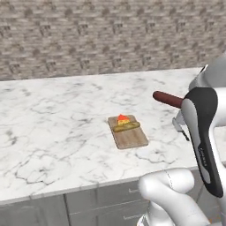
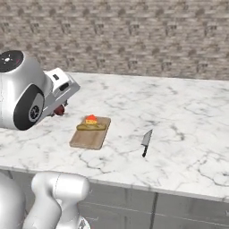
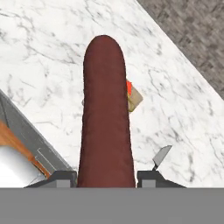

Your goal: Retrieve the sausage and cheese from the fridge and place them on the cutting board on the counter.

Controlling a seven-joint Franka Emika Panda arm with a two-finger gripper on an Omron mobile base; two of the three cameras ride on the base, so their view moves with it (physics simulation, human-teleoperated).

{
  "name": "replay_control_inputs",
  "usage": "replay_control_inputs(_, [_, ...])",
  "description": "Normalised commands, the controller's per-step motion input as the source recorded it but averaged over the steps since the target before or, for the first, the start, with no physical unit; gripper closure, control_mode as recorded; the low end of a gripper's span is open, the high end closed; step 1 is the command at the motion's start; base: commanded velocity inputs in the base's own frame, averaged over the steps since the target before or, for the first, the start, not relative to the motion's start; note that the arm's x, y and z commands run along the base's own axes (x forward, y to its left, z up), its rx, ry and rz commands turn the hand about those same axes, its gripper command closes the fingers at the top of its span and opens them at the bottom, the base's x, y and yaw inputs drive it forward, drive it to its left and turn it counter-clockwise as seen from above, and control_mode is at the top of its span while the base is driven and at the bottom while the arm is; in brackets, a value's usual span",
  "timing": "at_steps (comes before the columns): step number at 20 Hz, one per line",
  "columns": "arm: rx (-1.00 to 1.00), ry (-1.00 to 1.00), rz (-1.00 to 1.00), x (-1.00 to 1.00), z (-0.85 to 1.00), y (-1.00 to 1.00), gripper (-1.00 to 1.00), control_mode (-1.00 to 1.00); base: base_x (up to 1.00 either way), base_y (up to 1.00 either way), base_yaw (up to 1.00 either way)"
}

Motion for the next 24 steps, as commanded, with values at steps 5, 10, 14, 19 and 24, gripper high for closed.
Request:
replay_control_inputs(5, [0.0, 0.0, 0.0, 0.0, 0.0, 0.0, 1.0, 1.0, 0.72, 0.14, 0.0])
replay_control_inputs(10, [0.0, 0.0, 0.0, 0.0, 0.0, 0.0, 1.0, 1.0, 0.38, 0.06, 0.0])
replay_control_inputs(14, [0.0, 0.0, 0.0, 0.0, 0.0, 0.0, 1.0, 1.0, 0.03, 0.0, 0.0])
replay_control_inputs(19, [-0.04, 0.22, 0.01, 0.69, -0.19, 0.01, 1.0, -1.0, 0.09, 0.0, 0.0])
replay_control_inputs(24, [-0.12, 0.41, 0.19, 0.97, -0.42, 0.0, 1.0, -1.0, 0.0, 0.0, 0.0])
